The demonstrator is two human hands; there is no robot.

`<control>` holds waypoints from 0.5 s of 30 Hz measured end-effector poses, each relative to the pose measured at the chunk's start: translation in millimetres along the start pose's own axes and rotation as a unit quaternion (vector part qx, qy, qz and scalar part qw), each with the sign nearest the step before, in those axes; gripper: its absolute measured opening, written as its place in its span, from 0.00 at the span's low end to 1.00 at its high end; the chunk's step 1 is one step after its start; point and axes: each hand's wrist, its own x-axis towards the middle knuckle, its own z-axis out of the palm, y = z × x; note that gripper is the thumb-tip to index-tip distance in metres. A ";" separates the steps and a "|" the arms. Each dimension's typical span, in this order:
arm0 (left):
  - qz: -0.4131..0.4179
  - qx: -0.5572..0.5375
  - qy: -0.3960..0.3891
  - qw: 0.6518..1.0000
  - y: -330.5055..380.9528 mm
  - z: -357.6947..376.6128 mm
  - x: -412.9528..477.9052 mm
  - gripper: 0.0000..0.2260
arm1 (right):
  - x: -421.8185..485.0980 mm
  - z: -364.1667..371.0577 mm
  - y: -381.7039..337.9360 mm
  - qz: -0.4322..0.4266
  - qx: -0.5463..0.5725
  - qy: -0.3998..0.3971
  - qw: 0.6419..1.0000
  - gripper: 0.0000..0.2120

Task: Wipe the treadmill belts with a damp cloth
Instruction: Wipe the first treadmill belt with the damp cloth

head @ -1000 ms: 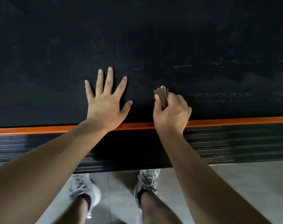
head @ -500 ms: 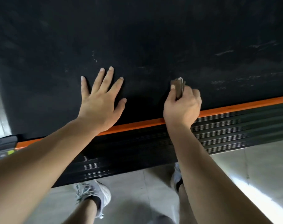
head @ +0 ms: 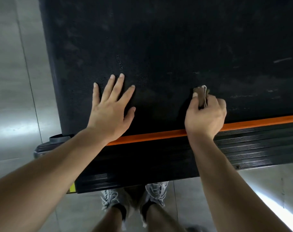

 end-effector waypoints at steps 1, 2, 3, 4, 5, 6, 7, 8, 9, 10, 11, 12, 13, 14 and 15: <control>-0.001 0.002 0.004 1.000 -2.5 0.9 -0.5 0.27 | -0.5 0.3 -0.7 -0.003 0.000 0.001 1.000 0.16; -0.007 0.003 0.009 1.000 -5.9 1.3 -1.8 0.27 | -2.9 1.7 -2.3 -0.006 0.005 0.000 1.000 0.16; -0.018 0.001 0.014 1.000 -9.9 1.1 -3.4 0.27 | -6.7 3.9 -5.1 -0.008 0.010 -0.001 1.000 0.16; -0.029 -0.005 0.018 0.999 -14.2 0.4 -5.7 0.27 | -12.0 6.6 -8.4 -0.009 0.016 -0.002 1.000 0.16; -0.036 -0.010 0.023 0.999 -19.4 -0.3 -8.2 0.27 | -18.3 9.7 -12.7 -0.012 0.022 -0.002 1.000 0.15; -0.036 -0.012 0.026 0.999 -25.0 -0.9 -10.5 0.27 | -24.7 13.3 -17.1 -0.018 0.028 -0.002 0.999 0.15; -0.031 -0.010 0.025 0.999 -31.2 -1.7 -12.8 0.27 | -31.4 16.9 -21.6 -0.025 0.029 -0.003 0.999 0.15; -0.024 -0.008 0.022 0.999 -37.9 -2.8 -15.1 0.27 | -37.8 20.2 -25.3 -0.032 0.026 -0.005 0.999 0.15; -0.021 -0.007 0.021 1.000 -45.0 -4.3 -17.0 0.27 | -43.7 22.9 -28.8 -0.038 0.020 -0.008 0.999 0.15; -0.022 -0.010 0.021 0.999 -52.3 -6.3 -19.0 0.27 | -50.0 25.1 -33.1 -0.043 0.012 -0.012 0.999 0.15; -0.027 -0.016 0.023 0.999 -60.5 -8.8 -22.1 0.27 | -58.1 27.9 -38.4 -0.049 0.002 -0.019 0.999 0.15; -0.033 -0.023 0.024 0.999 -69.6 -12.1 -26.7 0.28 | -68.4 31.4 -45.4 -0.059 -0.008 -0.028 0.998 0.15; -0.038 -0.030 0.024 0.999 -79.3 -15.6 -31.8 0.28 | -80.4 36.1 -53.6 -0.073 -0.015 -0.039 0.997 0.15; -0.039 -0.037 0.020 0.998 -88.8 -18.8 -37.4 0.28 | -93.7 41.9 -62.5 -0.087 -0.017 -0.046 0.995 0.15; -0.036 -0.046 0.011 0.998 -98.3 -21.9 -43.2 0.28 | -107.9 48.0 -72.2 -0.099 -0.015 -0.050 0.994 0.15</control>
